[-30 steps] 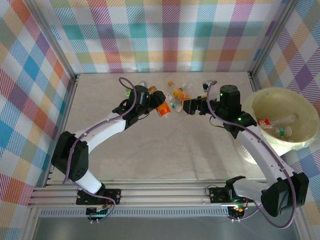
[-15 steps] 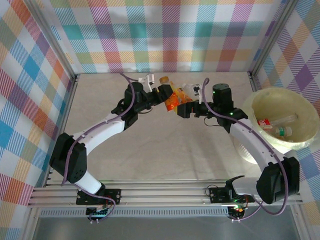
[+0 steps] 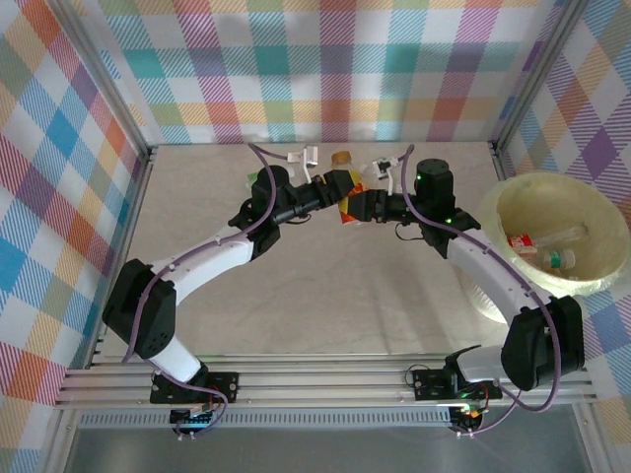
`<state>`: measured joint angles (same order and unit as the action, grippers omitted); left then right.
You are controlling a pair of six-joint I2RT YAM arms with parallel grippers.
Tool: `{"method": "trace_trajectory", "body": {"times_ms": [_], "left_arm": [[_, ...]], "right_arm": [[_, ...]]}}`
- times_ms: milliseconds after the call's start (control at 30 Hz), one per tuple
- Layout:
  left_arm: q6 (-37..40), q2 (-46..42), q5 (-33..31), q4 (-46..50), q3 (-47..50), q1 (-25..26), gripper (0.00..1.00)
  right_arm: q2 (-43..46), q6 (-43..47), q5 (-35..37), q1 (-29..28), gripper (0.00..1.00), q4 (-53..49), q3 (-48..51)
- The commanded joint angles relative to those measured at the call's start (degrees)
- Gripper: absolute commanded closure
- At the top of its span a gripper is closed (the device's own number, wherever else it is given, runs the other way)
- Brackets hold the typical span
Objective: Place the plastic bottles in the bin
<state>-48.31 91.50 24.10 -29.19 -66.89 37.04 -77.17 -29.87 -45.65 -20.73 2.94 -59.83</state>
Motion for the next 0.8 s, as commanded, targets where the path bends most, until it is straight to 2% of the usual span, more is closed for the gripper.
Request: {"method": "trace_trajectory", "body": {"times_ms": [0, 200, 367, 600, 667, 767], "left_arm": [[0.2, 0.5, 2.0, -2.9, -0.5, 0.6, 0.58], [0.2, 0.5, 1.7, -2.8, -0.4, 0.7, 0.57], [0.4, 0.4, 1.1, -1.5, -0.6, 0.7, 0.57], [3.7, -1.1, -1.0, 6.5, -2.9, 0.6, 0.43], [4.4, -1.9, -2.0, 8.1, -3.1, 0.6, 0.33], [5.8, -3.7, -4.6, 11.5, -3.4, 0.5, 0.07]], "right_arm": [[0.1, 0.6, -1.5, -0.3, 0.41, 2.0, -1.2], [-0.2, 2.9, -3.1, -0.3, 0.56, -1.6, -2.6], [0.1, 3.9, -1.6, -0.2, 0.61, -3.5, -2.9], [0.7, 6.0, 2.8, -0.3, 0.64, -9.2, -4.2], [1.2, 7.2, 5.5, -0.3, 0.65, -11.7, -4.7], [2.0, 9.7, 12.3, -0.3, 0.66, -19.2, -7.2]]}}
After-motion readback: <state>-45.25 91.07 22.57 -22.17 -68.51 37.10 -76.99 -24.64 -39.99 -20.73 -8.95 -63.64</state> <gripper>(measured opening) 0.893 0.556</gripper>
